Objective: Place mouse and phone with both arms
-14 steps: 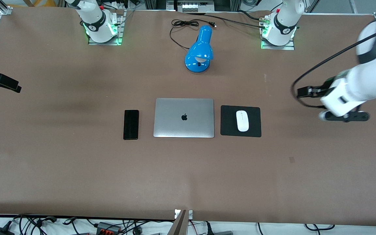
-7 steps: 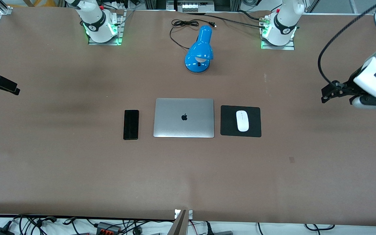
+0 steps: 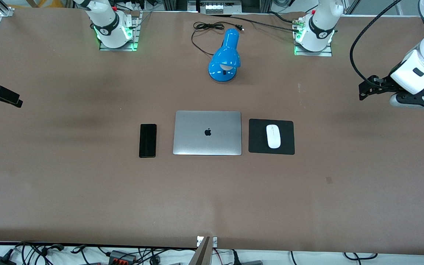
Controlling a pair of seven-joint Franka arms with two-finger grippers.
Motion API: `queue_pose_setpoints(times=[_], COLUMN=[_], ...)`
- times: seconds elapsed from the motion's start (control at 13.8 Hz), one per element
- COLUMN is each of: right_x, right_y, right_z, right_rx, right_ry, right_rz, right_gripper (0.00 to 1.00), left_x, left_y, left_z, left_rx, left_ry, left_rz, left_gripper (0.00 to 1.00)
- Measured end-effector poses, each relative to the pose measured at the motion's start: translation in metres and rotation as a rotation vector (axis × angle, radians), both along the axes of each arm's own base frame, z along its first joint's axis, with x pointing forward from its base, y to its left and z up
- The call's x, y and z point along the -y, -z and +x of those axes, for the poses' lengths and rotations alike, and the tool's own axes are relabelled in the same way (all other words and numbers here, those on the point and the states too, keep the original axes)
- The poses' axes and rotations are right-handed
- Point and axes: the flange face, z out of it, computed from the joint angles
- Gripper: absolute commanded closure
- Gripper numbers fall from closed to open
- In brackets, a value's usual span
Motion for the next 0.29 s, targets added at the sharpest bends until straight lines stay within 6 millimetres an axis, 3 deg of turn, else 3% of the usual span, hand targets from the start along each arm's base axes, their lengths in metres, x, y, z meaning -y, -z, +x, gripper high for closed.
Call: queue_pose_setpoints(times=[0.29], right_x=[0.0], right_y=[0.0], right_z=[0.0], right_rx=[0.0], right_ry=[0.0], right_rz=[0.0], right_gripper=[0.0], left_x=[-0.0028], left_y=[-0.0004], left_z=[0.0], left_rx=[-0.001], left_ry=[-0.005], left_rz=[0.0], left_gripper=[0.0])
